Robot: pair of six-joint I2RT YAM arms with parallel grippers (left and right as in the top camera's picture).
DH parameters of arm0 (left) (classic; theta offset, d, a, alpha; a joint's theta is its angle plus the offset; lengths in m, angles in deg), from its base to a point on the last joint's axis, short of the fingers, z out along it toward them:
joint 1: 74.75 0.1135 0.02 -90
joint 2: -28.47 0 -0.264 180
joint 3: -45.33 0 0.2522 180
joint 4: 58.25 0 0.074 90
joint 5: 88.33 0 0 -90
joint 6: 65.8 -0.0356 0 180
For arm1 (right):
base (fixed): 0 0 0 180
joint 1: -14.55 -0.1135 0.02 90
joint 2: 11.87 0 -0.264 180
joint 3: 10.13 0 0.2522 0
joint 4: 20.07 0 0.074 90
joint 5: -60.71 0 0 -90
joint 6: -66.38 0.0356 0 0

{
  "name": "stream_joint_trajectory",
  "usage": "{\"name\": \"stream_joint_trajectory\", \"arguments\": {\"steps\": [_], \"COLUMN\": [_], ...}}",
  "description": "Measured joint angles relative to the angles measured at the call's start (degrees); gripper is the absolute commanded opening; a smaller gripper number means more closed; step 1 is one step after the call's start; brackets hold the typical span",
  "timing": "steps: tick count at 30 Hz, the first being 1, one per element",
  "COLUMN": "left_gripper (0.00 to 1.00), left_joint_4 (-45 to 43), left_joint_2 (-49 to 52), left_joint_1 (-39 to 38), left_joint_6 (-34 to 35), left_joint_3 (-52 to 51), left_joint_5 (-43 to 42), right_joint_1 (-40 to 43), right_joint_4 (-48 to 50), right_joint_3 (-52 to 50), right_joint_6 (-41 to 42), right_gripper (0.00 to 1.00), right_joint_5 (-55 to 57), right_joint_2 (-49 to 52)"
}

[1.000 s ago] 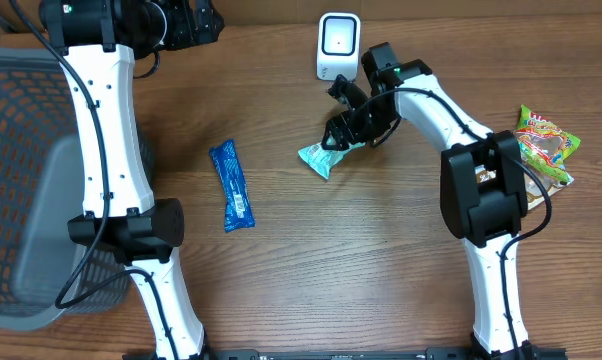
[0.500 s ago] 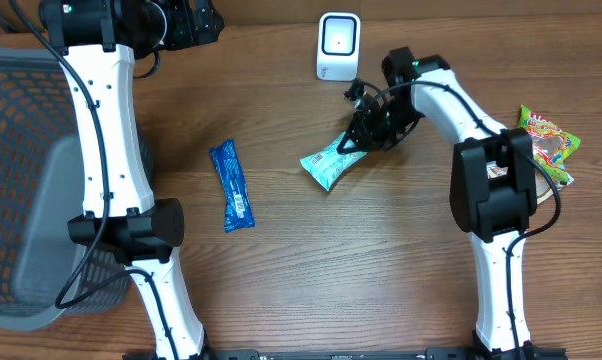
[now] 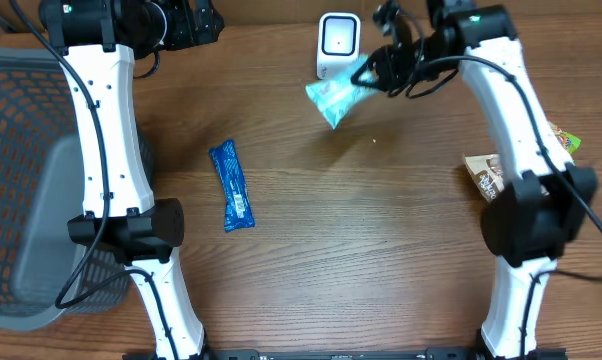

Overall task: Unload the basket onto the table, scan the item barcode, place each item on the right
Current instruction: 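Hold the pale green package against the scanner with the right gripper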

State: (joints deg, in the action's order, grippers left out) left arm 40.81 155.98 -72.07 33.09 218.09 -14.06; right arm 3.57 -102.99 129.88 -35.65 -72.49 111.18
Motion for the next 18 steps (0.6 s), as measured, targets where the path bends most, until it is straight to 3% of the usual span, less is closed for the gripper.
{"name": "stream_joint_trajectory", "arguments": {"steps": [9,13,18], "left_gripper": [0.99,1.0,0.99], "left_joint_4": [0.0,0.0,0.0], "left_joint_2": [0.0,0.0,0.0], "left_joint_1": [0.0,0.0,0.0], "left_joint_6": [0.0,0.0,0.0], "left_joint_3": [0.0,0.0,0.0], "left_joint_5": [0.0,0.0,0.0], "right_joint_1": [-0.5,-3.4,-11.4], "right_joint_4": [2.1,8.0,18.6], "right_joint_3": [0.6,0.6,0.7], "right_joint_6": [2.0,4.7,3.0], "right_gripper": [0.04,0.04,0.04], "right_joint_5": [8.8,19.3,40.9], "right_joint_2": [-8.1,-7.3,-3.0]}}
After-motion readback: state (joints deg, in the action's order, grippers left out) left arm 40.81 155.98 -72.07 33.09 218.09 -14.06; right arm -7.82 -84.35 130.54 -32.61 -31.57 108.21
